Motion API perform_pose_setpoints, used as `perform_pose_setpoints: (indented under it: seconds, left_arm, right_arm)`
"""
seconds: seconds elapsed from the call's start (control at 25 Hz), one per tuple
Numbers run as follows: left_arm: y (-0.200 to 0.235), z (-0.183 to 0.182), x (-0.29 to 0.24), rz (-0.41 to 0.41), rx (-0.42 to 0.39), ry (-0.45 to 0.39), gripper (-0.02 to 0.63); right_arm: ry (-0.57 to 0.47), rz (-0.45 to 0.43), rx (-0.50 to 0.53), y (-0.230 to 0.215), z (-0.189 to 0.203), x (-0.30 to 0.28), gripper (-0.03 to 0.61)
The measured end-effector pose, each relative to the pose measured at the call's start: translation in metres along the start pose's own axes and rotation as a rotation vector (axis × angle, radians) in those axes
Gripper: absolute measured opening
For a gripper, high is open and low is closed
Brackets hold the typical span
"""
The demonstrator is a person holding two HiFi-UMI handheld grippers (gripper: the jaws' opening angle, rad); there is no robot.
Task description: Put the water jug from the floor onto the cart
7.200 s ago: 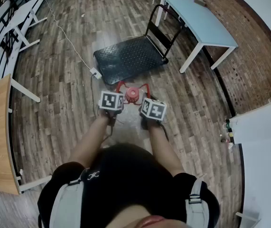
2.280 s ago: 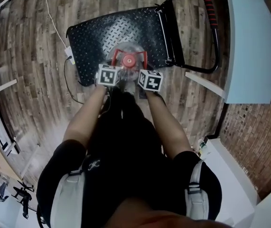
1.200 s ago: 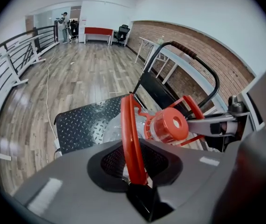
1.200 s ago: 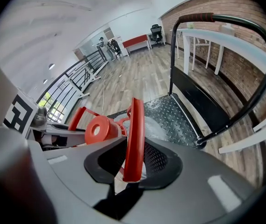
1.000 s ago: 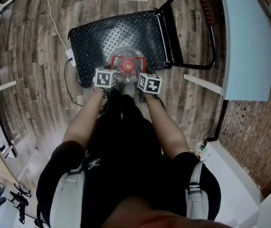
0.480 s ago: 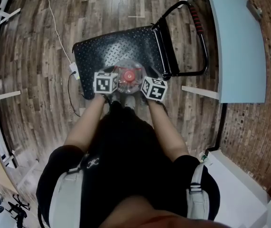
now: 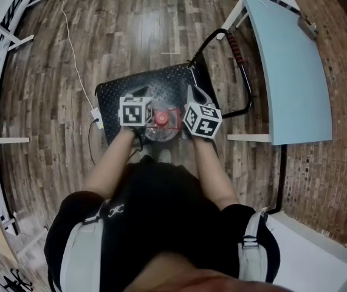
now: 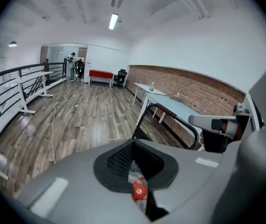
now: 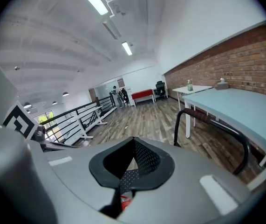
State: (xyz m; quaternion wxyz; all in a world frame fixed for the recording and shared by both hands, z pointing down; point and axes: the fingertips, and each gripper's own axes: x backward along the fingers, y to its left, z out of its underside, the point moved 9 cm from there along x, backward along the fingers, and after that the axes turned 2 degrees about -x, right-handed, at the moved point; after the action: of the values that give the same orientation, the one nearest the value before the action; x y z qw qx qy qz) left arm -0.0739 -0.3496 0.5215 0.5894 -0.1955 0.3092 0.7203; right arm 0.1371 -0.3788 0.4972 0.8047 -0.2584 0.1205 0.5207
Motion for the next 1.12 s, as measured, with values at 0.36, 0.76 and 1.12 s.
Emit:
perform_pose_setpoints:
  seconds: [0.36, 0.76, 1.12]
  left_arm:
    - [-0.02, -0.056, 0.029, -0.032, -0.119, -0.108, 0.0]
    - [-0.043, -0.077, 0.032, -0.024, -0.201, -0.145, 0.002]
    - [-0.037, -0.072, 0.025, -0.004, -0.134, -0.129, 0.002]
  right_arm:
    - [-0.106, -0.007, 0.01, 0.011, -0.051, 0.009, 0.014]
    - [-0.127, -0.051, 0.059, 0.023, -0.074, 0.009, 0.012]
    - [-0.099, -0.07, 0.049, 0.02, -0.07, 0.004, 0.012]
